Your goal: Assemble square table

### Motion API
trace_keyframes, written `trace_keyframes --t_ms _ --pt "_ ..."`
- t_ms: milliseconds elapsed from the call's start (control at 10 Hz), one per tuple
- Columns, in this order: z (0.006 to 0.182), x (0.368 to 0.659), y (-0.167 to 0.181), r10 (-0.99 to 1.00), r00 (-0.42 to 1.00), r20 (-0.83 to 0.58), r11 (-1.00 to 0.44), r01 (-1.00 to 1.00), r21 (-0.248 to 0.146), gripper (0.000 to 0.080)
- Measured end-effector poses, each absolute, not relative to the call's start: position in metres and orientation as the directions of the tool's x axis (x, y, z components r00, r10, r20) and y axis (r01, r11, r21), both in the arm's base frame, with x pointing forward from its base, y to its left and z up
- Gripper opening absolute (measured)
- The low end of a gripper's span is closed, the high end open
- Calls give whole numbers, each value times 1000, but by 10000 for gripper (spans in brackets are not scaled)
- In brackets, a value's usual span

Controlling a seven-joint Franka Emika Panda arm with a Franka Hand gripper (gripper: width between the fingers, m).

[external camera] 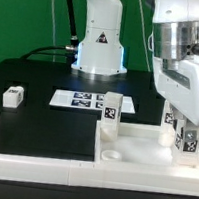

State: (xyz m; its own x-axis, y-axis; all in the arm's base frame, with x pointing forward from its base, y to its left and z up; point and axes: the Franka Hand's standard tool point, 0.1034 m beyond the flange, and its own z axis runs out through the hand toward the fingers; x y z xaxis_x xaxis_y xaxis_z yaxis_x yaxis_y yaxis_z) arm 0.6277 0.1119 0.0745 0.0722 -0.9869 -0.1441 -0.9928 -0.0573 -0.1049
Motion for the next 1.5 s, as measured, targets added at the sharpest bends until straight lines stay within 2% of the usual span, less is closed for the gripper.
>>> trace_keyframes --t_ms 100,200,400,500,600,700,800,1000,1100,1200,1400,1500 --pt "75 628 116 -986 -53 -158 66 -995 -80 294" --pt "76 628 119 -982 -99 -158 112 -991 -72 294" --pt "75 627 119 -989 -13 -147 25 -996 -84 294" --pt "75 626 120 -978 182 -98 -172 -980 -98 454" --pt "74 626 122 -914 401 -57 -394 -913 -111 454" --pt "74 626 122 -881 470 -48 -463 -879 -115 597" --pt "74 626 121 -875 483 -46 -475 -872 -116 640" --pt "73 627 121 -727 686 -3 -682 -723 -109 647" --pt "73 630 125 -540 840 48 -841 -537 -74 647" --pt "75 633 129 -465 883 67 -885 -460 -75 649" --pt "74 634 128 -494 866 74 -869 -488 -80 649" --pt "74 634 128 -492 868 74 -870 -486 -80 538"
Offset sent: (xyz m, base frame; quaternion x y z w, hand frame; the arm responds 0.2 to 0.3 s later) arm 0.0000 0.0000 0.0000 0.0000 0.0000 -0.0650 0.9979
